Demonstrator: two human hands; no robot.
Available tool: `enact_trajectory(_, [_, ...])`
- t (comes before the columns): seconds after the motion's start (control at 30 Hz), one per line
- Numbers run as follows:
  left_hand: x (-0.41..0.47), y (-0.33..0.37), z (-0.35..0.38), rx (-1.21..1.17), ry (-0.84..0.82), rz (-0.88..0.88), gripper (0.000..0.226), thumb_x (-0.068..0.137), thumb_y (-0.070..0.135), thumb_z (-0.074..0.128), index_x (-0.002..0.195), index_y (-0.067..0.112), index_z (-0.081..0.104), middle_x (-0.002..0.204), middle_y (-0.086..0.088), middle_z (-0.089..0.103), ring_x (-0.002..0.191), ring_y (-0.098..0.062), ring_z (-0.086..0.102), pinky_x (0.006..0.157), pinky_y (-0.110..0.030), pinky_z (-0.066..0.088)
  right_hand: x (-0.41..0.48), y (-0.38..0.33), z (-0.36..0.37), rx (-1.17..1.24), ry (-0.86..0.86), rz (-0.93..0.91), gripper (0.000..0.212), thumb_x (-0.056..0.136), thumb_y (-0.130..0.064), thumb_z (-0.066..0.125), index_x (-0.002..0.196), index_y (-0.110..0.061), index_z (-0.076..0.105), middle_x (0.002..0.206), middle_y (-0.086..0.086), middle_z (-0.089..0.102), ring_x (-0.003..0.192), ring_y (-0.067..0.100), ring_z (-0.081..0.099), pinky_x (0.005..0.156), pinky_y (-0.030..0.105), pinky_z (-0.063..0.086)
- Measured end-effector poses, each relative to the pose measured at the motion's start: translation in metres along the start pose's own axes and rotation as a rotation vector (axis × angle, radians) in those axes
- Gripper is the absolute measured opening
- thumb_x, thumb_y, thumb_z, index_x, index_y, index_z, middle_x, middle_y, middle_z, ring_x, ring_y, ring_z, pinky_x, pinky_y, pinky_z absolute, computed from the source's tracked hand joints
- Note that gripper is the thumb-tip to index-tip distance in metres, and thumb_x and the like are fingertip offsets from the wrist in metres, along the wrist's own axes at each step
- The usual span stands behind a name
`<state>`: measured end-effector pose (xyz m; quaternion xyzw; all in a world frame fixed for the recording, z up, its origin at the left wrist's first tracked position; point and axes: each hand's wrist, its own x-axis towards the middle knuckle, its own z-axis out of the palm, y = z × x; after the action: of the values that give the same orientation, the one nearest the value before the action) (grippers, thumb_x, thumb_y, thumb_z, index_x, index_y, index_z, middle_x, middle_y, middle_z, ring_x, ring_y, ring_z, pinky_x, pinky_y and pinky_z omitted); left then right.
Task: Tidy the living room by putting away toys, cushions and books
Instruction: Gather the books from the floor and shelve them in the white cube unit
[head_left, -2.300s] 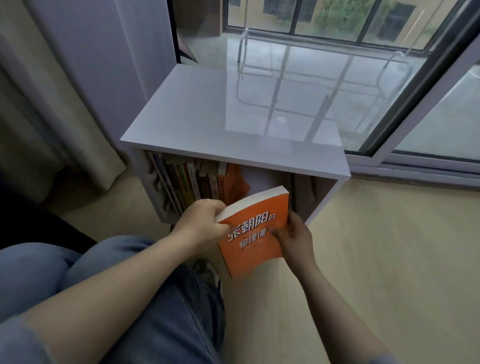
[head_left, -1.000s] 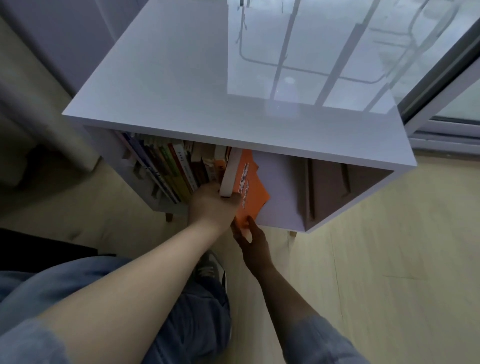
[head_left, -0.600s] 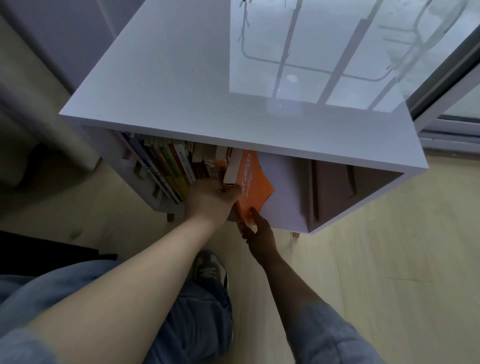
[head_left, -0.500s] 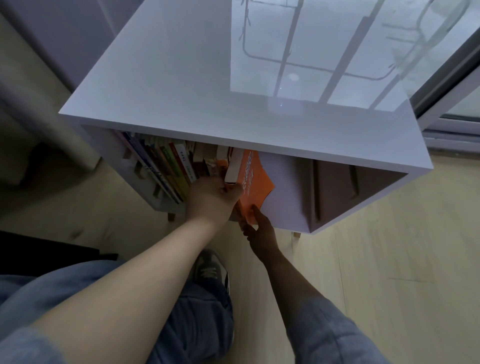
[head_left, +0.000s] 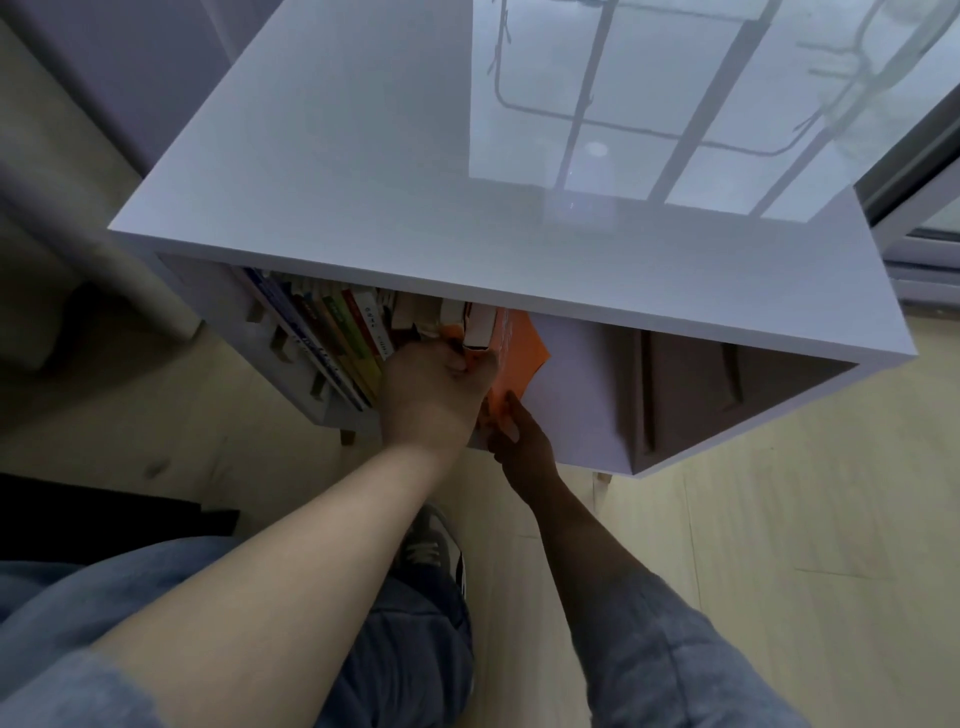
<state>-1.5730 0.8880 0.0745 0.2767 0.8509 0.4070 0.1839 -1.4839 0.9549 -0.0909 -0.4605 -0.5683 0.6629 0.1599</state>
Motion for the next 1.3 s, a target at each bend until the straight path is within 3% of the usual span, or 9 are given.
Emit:
enact_trajectory(0.2, [0.003,-0.004,-0.004,0.051,-0.025,-0.053,0.043,0.09,0.041,0.059,0.072,0.004,0.071,0.072,-0.007,0.07,0.066,-0.015,0.062,0.059,-0.017,0.04,0.006,-0.003,0.007,-0.267,-0.025,-0.002,0.057,0.1,-0.024,0.047,0.151,-0.018,0.021,0.13,0.011,0.048,0.104,0.022,0.046,0.096,0.041,0.045])
enact_trajectory(0.33, [0.003,-0.004,-0.006,0.064,-0.026,-0.08,0.031,0.09,0.037,0.061,0.078,0.011,0.073,0.075,0.001,0.067,0.06,-0.001,0.051,0.054,-0.014,0.033,0.005,-0.005,0.007,-0.277,-0.02,0.013,0.063,0.099,-0.026,0.049,0.153,-0.019,0.016,0.139,0.017,0.043,0.103,0.022,0.043,0.089,0.035,0.043])
enact_trajectory(0.43, [0.002,-0.003,-0.006,0.094,-0.046,-0.07,0.02,0.09,0.027,0.062,0.081,0.012,0.072,0.08,0.002,0.066,0.069,-0.007,0.054,0.06,-0.018,0.036,0.001,-0.008,0.007,-0.204,-0.016,0.043,0.073,0.089,-0.043,0.052,0.151,-0.022,0.02,0.129,0.013,0.047,0.1,0.022,0.043,0.086,0.035,0.041])
enact_trajectory(0.6, [-0.001,-0.005,-0.009,0.049,-0.089,-0.124,0.014,0.087,0.013,0.06,0.081,0.008,0.071,0.087,-0.006,0.071,0.082,-0.019,0.065,0.077,-0.031,0.053,-0.016,-0.02,0.0,-0.224,0.008,-0.028,0.06,0.094,-0.036,0.055,0.146,-0.02,0.033,0.131,0.01,0.054,0.099,0.019,0.048,0.088,0.037,0.046])
enact_trajectory(0.7, [-0.01,-0.005,-0.014,0.038,-0.115,-0.151,0.011,0.087,0.013,0.062,0.091,0.009,0.071,0.092,-0.004,0.07,0.087,-0.018,0.063,0.074,-0.026,0.048,-0.034,-0.026,-0.006,-0.208,0.035,-0.075,0.059,0.093,-0.026,0.06,0.146,-0.023,0.034,0.134,0.007,0.054,0.099,0.019,0.05,0.089,0.035,0.045])
enact_trajectory(0.87, [-0.032,0.006,-0.028,0.07,-0.15,-0.218,0.002,0.087,0.014,0.063,0.087,0.016,0.064,0.091,0.002,0.062,0.087,-0.015,0.057,0.075,-0.023,0.041,-0.072,-0.037,-0.02,-0.121,0.104,-0.005,0.067,0.091,-0.02,0.065,0.149,-0.018,0.031,0.148,0.006,0.041,0.131,0.029,0.044,0.108,0.05,0.04])
enact_trajectory(1.07, [-0.073,0.017,-0.051,0.002,-0.144,-0.236,0.02,0.087,0.018,0.064,0.107,0.015,0.064,0.108,-0.003,0.064,0.092,-0.017,0.055,0.078,-0.028,0.043,-0.124,-0.05,-0.037,-0.119,0.146,-0.039,0.07,0.088,-0.024,0.068,0.149,-0.019,0.033,0.145,0.009,0.045,0.125,0.024,0.051,0.102,0.041,0.047])
enact_trajectory(1.2, [-0.1,0.024,-0.068,0.007,-0.118,-0.182,0.027,0.086,0.022,0.066,0.11,0.012,0.065,0.109,-0.005,0.065,0.089,-0.016,0.054,0.076,-0.027,0.042,-0.147,-0.061,-0.042,-0.159,0.14,-0.033,0.066,0.089,-0.026,0.066,0.147,-0.022,0.035,0.141,0.009,0.049,0.117,0.024,0.056,0.087,0.029,0.051])
enact_trajectory(1.3, [-0.112,0.027,-0.076,0.01,-0.096,-0.138,0.026,0.086,0.022,0.066,0.11,0.013,0.065,0.109,-0.005,0.066,0.088,-0.014,0.054,0.075,-0.026,0.042,-0.159,-0.07,-0.039,-0.171,0.137,-0.051,0.065,0.09,-0.029,0.066,0.147,-0.024,0.035,0.14,0.007,0.05,0.116,0.023,0.057,0.087,0.03,0.051])
